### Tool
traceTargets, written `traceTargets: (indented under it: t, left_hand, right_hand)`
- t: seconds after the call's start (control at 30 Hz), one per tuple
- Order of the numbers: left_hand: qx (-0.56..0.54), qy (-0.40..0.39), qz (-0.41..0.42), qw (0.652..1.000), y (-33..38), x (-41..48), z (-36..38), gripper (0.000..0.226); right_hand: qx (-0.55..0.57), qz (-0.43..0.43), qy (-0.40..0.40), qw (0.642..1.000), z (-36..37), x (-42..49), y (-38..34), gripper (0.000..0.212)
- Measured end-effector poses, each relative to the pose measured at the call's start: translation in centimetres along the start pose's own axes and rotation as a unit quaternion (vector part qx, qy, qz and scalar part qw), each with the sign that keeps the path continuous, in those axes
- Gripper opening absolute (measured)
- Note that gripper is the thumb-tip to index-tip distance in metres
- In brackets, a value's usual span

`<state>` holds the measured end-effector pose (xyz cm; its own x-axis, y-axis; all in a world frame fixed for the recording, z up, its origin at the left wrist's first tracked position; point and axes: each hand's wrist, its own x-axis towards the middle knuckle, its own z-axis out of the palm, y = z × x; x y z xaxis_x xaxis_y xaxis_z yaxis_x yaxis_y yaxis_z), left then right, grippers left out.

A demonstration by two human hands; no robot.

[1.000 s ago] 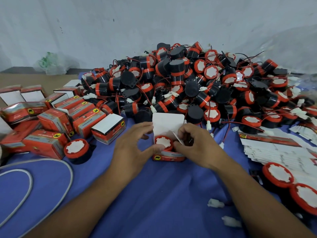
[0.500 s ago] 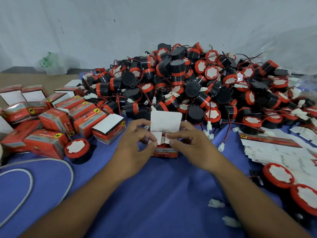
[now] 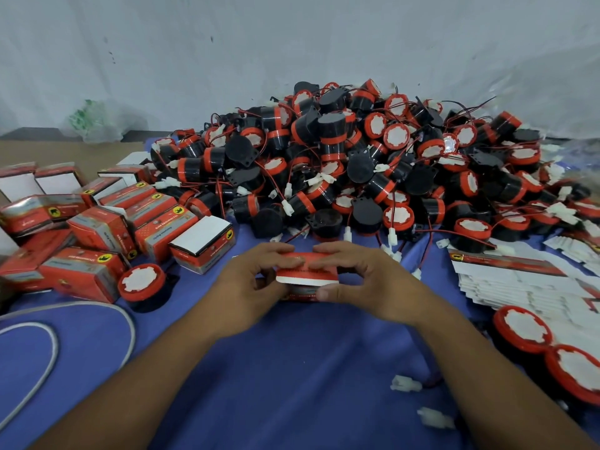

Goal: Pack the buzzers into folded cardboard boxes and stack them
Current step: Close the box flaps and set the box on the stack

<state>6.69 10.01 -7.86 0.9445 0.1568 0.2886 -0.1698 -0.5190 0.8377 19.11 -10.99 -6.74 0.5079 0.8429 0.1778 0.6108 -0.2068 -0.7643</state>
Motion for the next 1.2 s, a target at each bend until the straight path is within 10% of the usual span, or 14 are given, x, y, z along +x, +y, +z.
traceTargets:
  t: [1.2]
  left_hand:
    - [0.037,-0.078,0.126,0.988,-0.4,0.2,-0.6,0.053]
  right_hand:
    - [-0.052,-0.044,0.063,0.996,0.3,0.2,-1.2,0.039]
